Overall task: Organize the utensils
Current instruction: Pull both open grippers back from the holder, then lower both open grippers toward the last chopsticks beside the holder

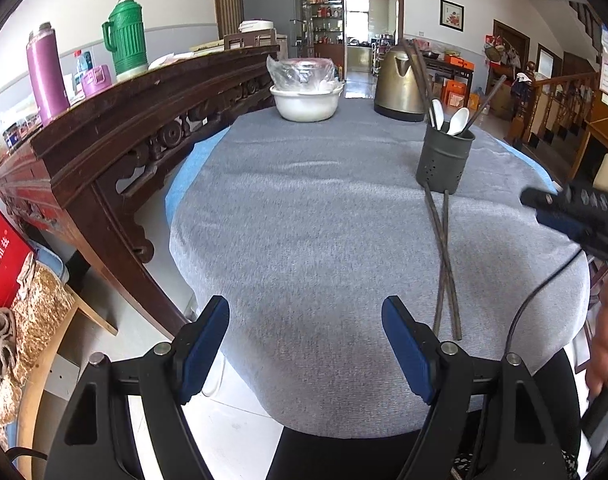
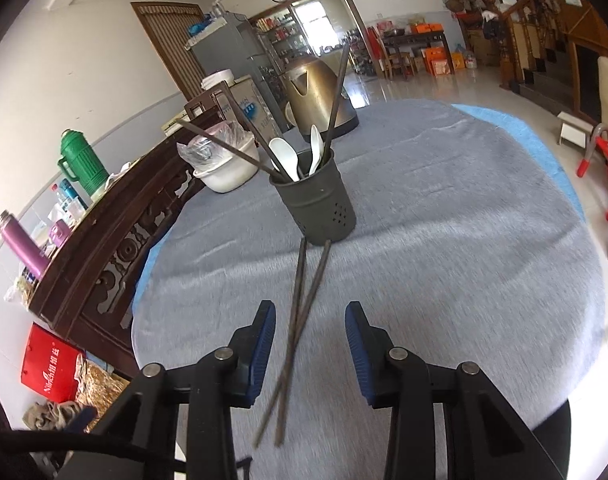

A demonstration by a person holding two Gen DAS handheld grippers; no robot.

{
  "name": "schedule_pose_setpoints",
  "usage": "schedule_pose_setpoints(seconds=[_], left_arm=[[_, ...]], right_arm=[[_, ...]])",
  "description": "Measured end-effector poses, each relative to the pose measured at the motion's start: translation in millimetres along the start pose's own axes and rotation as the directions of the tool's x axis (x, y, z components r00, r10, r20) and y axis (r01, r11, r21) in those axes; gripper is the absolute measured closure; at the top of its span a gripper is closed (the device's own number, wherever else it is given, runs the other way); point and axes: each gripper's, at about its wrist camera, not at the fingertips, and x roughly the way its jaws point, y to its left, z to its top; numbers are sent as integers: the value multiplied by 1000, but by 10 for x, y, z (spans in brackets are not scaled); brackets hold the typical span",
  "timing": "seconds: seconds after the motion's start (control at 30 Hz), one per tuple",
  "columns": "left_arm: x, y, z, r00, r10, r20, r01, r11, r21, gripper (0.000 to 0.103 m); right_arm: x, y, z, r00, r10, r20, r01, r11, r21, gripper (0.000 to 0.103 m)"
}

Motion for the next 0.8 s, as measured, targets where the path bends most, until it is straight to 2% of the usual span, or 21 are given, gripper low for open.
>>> schedule_pose_setpoints(seconds=[0.17, 0.27, 0.37, 0.47, 0.6, 0.8], left_arm=[[151, 86, -20, 999, -2, -37, 1, 1000, -30, 24], [249, 137, -38, 998, 0, -61, -3, 999, -43, 24], [349, 181, -47, 997, 5, -83, -9, 998, -54, 24], [455, 219, -51, 994, 5, -106, -13, 997, -71, 24], [560, 232, -44, 992, 7, -128, -18, 997, -82, 24], [660, 217, -7, 990, 14, -143, -27, 996, -87, 24]], right_arm=[[423, -6, 217, 998, 12, -63, -9, 999, 49, 64], [724, -6, 290, 994, -10, -104, 17, 998, 66, 64], [971, -33, 315, 989, -32, -144, 44, 996, 81, 70], [1238, -111, 331, 980, -38, -196, 63, 990, 123, 72], [1430, -203, 352, 974, -29, -225, 70, 982, 176, 73], [1590, -239, 402, 969, -52, -241, 100, 977, 189, 74]])
